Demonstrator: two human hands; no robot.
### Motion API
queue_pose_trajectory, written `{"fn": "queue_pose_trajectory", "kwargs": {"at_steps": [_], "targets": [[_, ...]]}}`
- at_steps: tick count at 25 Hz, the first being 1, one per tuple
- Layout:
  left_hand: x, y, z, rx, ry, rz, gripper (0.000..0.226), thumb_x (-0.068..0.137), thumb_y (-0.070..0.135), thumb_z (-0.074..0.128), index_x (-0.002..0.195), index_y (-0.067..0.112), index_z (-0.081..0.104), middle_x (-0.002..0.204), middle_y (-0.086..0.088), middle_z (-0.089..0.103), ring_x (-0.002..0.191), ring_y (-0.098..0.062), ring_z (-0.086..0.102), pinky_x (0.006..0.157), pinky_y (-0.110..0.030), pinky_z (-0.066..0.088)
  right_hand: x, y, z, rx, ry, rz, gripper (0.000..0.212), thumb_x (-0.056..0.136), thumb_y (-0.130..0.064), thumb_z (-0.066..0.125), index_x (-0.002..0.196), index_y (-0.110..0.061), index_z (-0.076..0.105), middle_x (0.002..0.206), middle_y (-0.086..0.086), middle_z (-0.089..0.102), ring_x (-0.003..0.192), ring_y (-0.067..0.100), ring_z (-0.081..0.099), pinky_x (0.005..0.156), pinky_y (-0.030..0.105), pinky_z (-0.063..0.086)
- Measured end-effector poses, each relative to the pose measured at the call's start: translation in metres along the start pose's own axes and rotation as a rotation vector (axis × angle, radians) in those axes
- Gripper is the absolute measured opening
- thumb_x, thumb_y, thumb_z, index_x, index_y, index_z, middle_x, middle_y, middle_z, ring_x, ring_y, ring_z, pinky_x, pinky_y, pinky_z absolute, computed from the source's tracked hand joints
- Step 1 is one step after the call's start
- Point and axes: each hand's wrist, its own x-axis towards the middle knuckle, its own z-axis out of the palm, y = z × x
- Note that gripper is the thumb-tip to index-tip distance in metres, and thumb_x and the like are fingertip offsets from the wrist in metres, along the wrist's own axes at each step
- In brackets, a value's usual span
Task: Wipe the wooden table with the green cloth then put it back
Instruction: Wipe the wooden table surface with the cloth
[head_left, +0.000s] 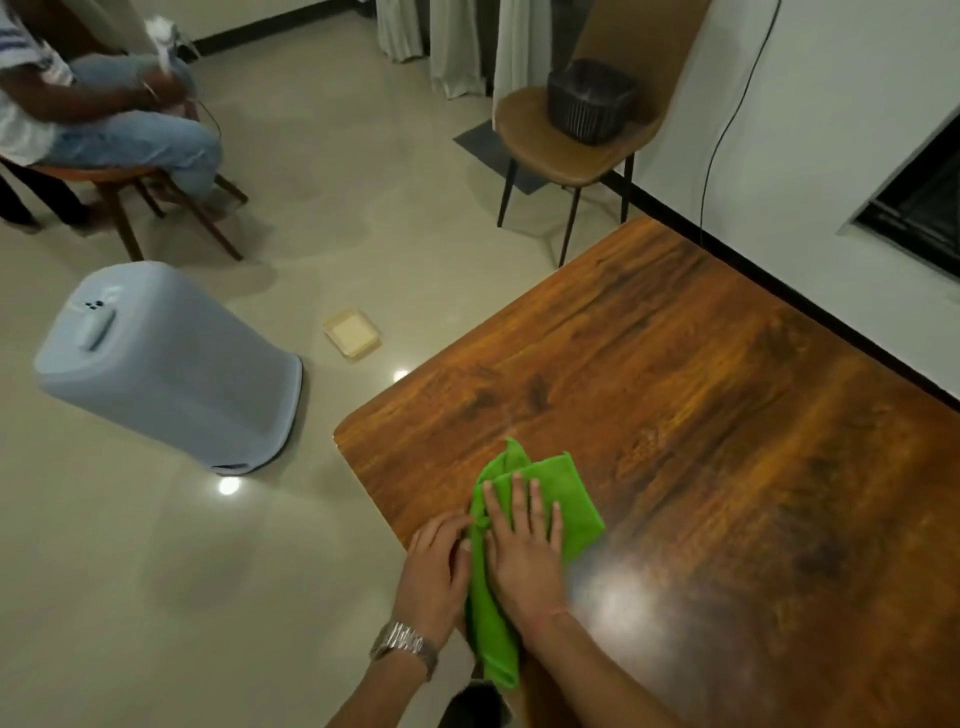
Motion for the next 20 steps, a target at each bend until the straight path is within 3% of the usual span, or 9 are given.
{"fn": "queue_pose_trajectory", "kwargs": {"at_steps": [2, 4, 8, 11, 15, 18, 20], "targets": [[0.019, -0.019, -0.013, -0.037, 0.113, -0.052, 0.038, 0.087, 0.034, 0.039, 0.112, 0.018, 0.063, 0.119, 0.003, 0.057, 0.113, -0.02, 0.054, 0.101, -0.021, 0.033, 0.035, -0.038, 0.007, -0.009, -0.048, -0.118, 0.065, 0.087, -0.044, 0.048, 0.149, -0.032, 0.03, 0.156, 0.008, 0.032, 0.143, 0.031, 0.03, 0.11, 0.054, 0.016], [0.033, -0.032, -0.02, -0.014, 0.159, -0.121, 0.039, 0.086, 0.033, 0.043, 0.115, 0.014, 0.061, 0.125, -0.004, 0.055, 0.118, -0.023, 0.051, 0.103, -0.027, 0.034, 0.073, -0.057, 0.011, -0.014, -0.053, -0.204, 0.063, 0.087, -0.044, 0.047, 0.147, -0.033, 0.032, 0.155, 0.004, 0.035, 0.143, 0.027, 0.032, 0.111, 0.053, 0.018], [0.063, -0.032, -0.011, 0.119, 0.084, -0.076, 0.055, 0.085, 0.047, 0.037, 0.128, 0.018, 0.055, 0.14, -0.003, 0.047, 0.128, -0.021, 0.043, 0.103, -0.035, 0.034, 0.14, -0.033, -0.002, -0.013, -0.019, -0.228, 0.054, 0.093, -0.037, 0.034, 0.147, -0.03, 0.034, 0.154, 0.0, 0.037, 0.143, 0.022, 0.031, 0.115, 0.053, 0.027], [0.093, -0.012, 0.015, 0.228, -0.015, 0.028, 0.056, 0.086, 0.046, 0.036, 0.136, 0.023, 0.049, 0.144, -0.001, 0.045, 0.13, -0.021, 0.043, 0.103, -0.04, 0.036, 0.171, 0.021, -0.021, -0.001, 0.013, -0.104, 0.055, 0.093, -0.037, 0.034, 0.148, -0.031, 0.031, 0.155, 0.0, 0.035, 0.144, 0.021, 0.029, 0.116, 0.053, 0.024], [0.141, 0.034, 0.065, 0.351, -0.173, 0.207, 0.056, 0.092, 0.047, 0.031, 0.145, 0.03, 0.032, 0.151, 0.004, 0.035, 0.14, -0.017, 0.029, 0.11, -0.036, 0.025, 0.189, 0.119, -0.055, -0.02, 0.042, 0.097, 0.057, 0.094, -0.039, 0.023, 0.151, -0.033, 0.024, 0.158, -0.001, 0.028, 0.147, 0.02, 0.021, 0.118, 0.053, 0.015], [0.179, 0.074, 0.105, 0.39, -0.275, 0.341, 0.056, 0.093, 0.048, 0.032, 0.146, 0.031, 0.029, 0.152, 0.003, 0.034, 0.14, -0.019, 0.031, 0.108, -0.039, 0.032, 0.197, 0.199, -0.083, -0.017, 0.061, 0.266, 0.06, 0.093, -0.044, 0.009, 0.152, -0.038, 0.012, 0.162, -0.005, 0.015, 0.15, 0.017, 0.008, 0.118, 0.054, 0.004], [0.201, 0.102, 0.131, 0.392, -0.352, 0.457, 0.056, 0.092, 0.047, 0.033, 0.146, 0.03, 0.03, 0.151, 0.001, 0.037, 0.139, -0.021, 0.034, 0.107, -0.04, 0.034, 0.193, 0.251, -0.097, -0.007, 0.08, 0.391, 0.055, 0.097, -0.043, 0.012, 0.152, -0.039, 0.007, 0.163, -0.006, 0.01, 0.15, 0.016, 0.004, 0.118, 0.055, 0.002]]}}
